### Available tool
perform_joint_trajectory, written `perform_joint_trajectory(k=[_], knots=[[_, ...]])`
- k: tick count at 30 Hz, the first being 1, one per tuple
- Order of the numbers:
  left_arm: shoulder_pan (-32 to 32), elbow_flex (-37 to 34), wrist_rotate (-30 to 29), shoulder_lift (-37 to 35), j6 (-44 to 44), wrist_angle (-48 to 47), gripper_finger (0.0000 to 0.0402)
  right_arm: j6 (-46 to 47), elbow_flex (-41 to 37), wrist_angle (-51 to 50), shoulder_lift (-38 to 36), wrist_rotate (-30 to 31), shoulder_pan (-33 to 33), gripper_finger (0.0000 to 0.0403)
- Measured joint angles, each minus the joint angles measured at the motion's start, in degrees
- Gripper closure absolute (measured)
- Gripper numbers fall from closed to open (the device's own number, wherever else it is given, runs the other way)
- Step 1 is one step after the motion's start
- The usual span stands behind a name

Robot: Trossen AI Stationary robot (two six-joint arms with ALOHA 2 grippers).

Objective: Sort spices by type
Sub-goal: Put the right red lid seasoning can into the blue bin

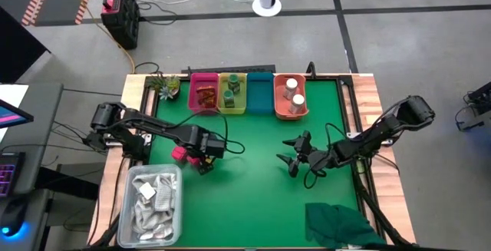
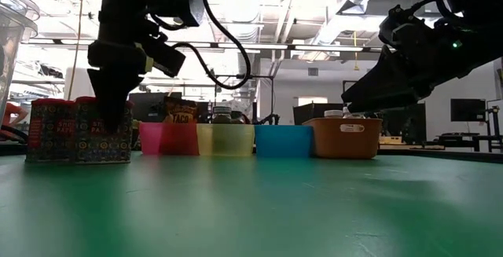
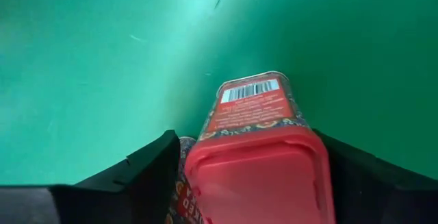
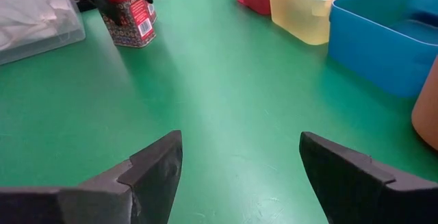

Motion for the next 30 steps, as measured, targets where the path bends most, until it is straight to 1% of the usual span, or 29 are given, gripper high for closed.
perform_joint_trajectory(k=[2,7,11,15,21,30], knots=[[0.0,0.0,0.8,-0.1,0.0,0.0,0.0123,0.0,0.0,0.0,0.0,0.0,0.0,0.0085],[0.0,0.5,3.1,0.0,0.3,-0.3,0.0199,0.0,0.0,0.0,0.0,0.0,0.0,0.0085],[0.6,3.2,3.3,0.0,2.4,-0.2,0.02,0.0,0.0,0.1,0.0,0.0,0.0,0.0085],[3.0,7.6,2.2,0.0,5.9,0.5,0.02,0.0,0.0,0.6,0.0,0.0,0.0,0.0085],[9.3,13.7,0.1,0.1,13.5,2.2,0.02,0.0,0.0,0.5,0.0,-0.1,0.0,0.0085],[18.4,19.3,0.3,0.1,22.4,8.1,0.0198,0.0,0.0,0.5,0.0,-1.6,-1.0,0.0085]])
